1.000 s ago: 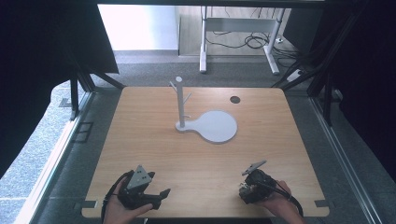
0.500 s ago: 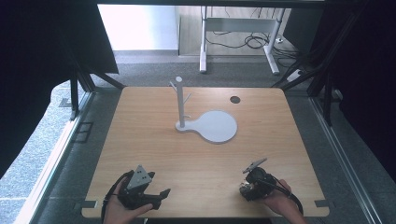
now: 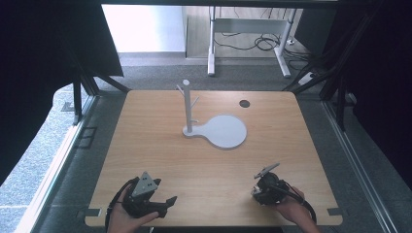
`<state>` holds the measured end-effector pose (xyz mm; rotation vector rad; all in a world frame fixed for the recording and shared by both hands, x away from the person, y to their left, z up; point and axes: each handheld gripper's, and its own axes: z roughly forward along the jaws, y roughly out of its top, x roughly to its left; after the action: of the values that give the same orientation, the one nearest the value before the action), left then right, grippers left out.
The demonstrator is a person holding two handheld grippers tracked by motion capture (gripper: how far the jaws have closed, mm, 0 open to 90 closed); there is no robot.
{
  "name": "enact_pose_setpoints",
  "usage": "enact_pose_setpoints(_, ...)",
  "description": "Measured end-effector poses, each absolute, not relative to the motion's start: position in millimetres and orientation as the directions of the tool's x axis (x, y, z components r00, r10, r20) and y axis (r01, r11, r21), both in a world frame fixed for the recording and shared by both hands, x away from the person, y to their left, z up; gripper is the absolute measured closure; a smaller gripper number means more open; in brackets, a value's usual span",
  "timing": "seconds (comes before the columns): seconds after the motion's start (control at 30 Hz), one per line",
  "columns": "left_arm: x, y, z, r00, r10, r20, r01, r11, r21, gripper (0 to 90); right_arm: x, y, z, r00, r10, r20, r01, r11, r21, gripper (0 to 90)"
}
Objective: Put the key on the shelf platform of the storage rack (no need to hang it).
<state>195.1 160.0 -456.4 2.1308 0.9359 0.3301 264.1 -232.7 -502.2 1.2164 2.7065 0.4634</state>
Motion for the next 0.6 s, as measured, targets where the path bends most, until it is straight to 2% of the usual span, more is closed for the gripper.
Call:
enact_pose_setpoints(0.2, 195.5, 160.5, -456.7, 0.694, 0.717, -0.066, 0.516, -0.432, 0.74, 22.6, 265.8, -236.7, -501.2, -0.664, 0.748, 0.013, 0.707, 0.621, 0.338, 71.5)
enact_pose_setpoints(0.37, 195.7, 160.1, -457.0, 0.696, 0.715, -0.067, 0.517, -0.434, 0.738, 22.6, 266.4, -239.3, -496.7, -0.666, 0.746, 0.024, 0.705, 0.619, 0.346, 83.0)
enact_pose_setpoints(0.6, 195.5, 160.9, -456.9, 0.692, 0.719, -0.068, 0.518, -0.429, 0.74, 22.6, 269.0, -241.8, -495.8, -0.665, 0.745, 0.043, 0.713, 0.617, 0.333, 84.7)
